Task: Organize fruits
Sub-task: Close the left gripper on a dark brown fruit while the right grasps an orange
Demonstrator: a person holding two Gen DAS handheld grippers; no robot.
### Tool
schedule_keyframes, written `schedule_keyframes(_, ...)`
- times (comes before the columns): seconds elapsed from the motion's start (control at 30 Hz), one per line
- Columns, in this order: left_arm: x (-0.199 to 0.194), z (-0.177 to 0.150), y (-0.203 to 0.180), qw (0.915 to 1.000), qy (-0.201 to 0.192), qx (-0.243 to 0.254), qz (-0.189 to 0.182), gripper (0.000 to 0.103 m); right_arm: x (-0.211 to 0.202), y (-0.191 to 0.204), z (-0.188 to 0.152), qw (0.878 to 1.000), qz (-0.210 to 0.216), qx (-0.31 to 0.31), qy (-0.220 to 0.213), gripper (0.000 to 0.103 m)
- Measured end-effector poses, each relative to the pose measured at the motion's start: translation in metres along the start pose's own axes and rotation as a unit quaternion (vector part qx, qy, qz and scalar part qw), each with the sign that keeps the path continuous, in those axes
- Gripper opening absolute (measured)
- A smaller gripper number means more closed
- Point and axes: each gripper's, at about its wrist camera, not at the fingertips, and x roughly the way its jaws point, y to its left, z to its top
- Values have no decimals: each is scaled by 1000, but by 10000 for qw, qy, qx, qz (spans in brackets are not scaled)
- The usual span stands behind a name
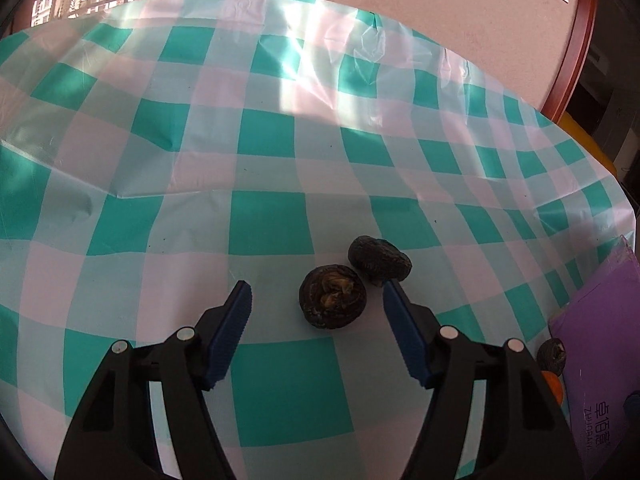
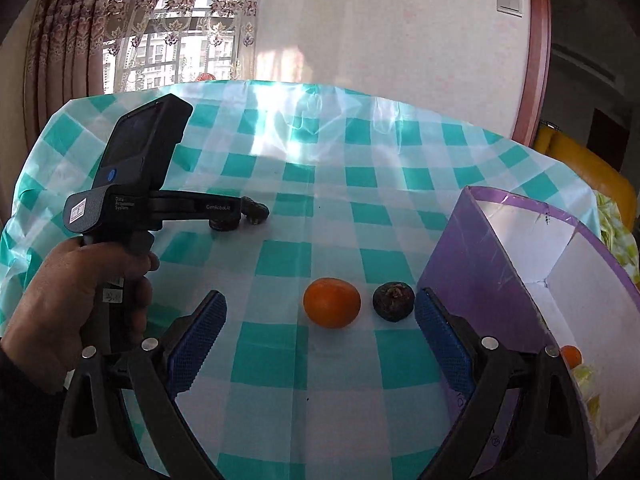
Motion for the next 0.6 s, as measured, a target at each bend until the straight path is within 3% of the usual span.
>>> schedule_keyframes(0.23,15,2,-13,9985,325,292,321,63,37,-8,-2,9977,87,440,508,92)
schedule_keyframes(0.33,16,1,-20,9968,338,472,549,49,46,-12,-1,9963,117,596,602,92)
schedule_keyframes(0.37,17,0,-22,9961,336,537,616,39,49,-13,0,9959,107,633,642,92)
schedule_keyframes(0.6,14,-2,-26,9950,267,626,726,37,66,-15,3,9932,-20,766,882,90)
